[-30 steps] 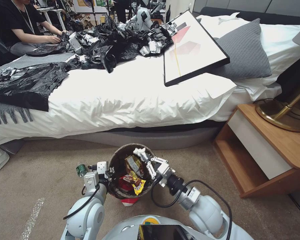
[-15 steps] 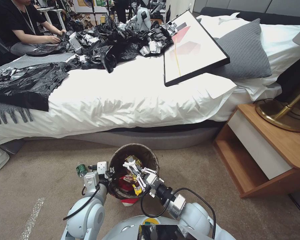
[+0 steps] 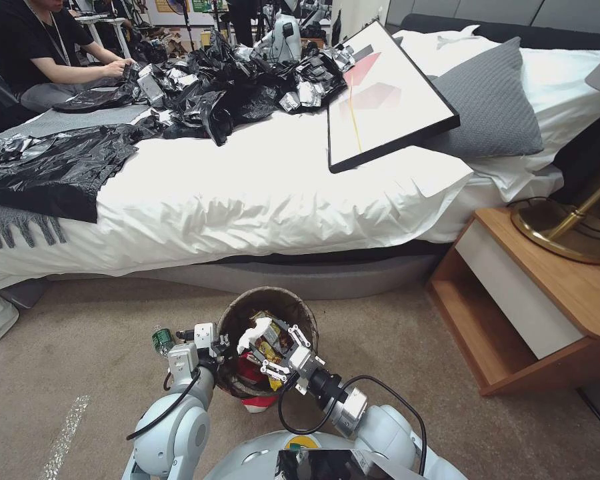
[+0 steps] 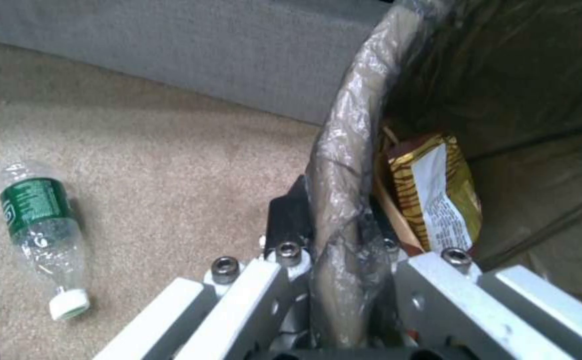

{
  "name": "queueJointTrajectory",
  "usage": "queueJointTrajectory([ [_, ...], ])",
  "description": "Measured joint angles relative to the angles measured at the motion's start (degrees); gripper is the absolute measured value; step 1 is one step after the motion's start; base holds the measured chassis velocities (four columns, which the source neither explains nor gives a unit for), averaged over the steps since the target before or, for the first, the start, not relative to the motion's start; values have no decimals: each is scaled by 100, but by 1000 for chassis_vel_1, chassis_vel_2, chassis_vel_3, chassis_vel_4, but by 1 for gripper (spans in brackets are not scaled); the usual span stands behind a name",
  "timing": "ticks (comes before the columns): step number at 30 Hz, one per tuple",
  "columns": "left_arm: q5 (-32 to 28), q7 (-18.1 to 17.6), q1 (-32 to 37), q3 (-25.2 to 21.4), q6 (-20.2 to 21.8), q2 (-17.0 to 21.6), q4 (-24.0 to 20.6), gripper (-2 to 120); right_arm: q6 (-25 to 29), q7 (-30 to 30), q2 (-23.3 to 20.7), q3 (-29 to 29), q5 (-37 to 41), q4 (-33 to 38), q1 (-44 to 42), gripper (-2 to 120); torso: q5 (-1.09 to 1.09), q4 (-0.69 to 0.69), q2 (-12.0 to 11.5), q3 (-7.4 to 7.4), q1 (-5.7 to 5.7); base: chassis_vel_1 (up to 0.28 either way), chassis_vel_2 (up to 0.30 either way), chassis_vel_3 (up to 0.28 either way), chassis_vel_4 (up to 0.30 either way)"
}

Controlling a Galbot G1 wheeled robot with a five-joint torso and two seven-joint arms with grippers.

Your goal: Pick up the trash bin, then pick up the garbage from the floor and place it into the trash bin.

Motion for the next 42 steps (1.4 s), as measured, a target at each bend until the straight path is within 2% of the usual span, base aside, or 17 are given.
queueJointTrajectory([
  [2,0,7,-3,1,0,-4,3,3,2,0,10,-13,0,-3,3,83,0,0,0,0,0,0,0,0,0],
  [4,0,8,-3,0,0,-5,3,3,2,0,13,-15,1,-4,5,84,0,0,0,0,0,0,0,0,0],
  [6,0,11,-5,1,1,-7,3,3,2,4,27,-19,11,-10,27,97,0,0,0,0,0,0,0,0,0],
  [8,0,12,-4,1,2,-7,3,3,1,23,40,-19,25,-10,40,99,0,0,0,0,0,0,0,0,0],
  [15,9,16,3,1,3,-10,-7,3,-155,271,97,-72,68,44,86,100,0,0,0,0,0,0,0,0,0],
  [17,19,24,8,0,4,-11,-24,3,-519,559,24,-73,32,230,62,100,0,0,0,0,0,0,0,0,0],
  [20,19,30,12,-4,3,-11,-29,3,-627,637,4,-50,2,296,56,100,0,-1,0,0,0,0,0,0,0],
  [25,15,95,21,-6,-65,-7,-31,3,-562,755,237,299,-83,553,34,100,0,1,0,0,0,0,0,0,0],
  [28,0,95,23,-7,-77,-2,-28,3,-634,1096,475,522,-311,775,-108,100,1,0,0,0,0,0,0,0,0],
  [31,-9,100,21,-32,-91,29,-26,3,-1049,1729,732,906,-607,1070,-489,100,0,-1,0,0,0,0,0,0,0],
  [33,-17,102,14,-47,-93,43,-26,3,-1092,1878,811,1056,-657,1125,-607,100,0,-2,0,0,0,0,0,0,0],
  [37,-33,104,-3,-76,-97,67,-24,3,-1068,2012,924,1347,-672,1145,-806,100,0,-1,0,0,0,0,0,0,0],
  [39,-49,104,-14,-79,-101,84,-20,3,-839,2044,1013,1627,-702,1014,-1013,100,0,0,0,0,0,0,0,0,0],
  [42,-51,106,-21,-78,-106,88,-16,3,-666,2045,1079,1743,-733,869,-1149,100,0,-1,0,0,0,0,0,0,0],
])
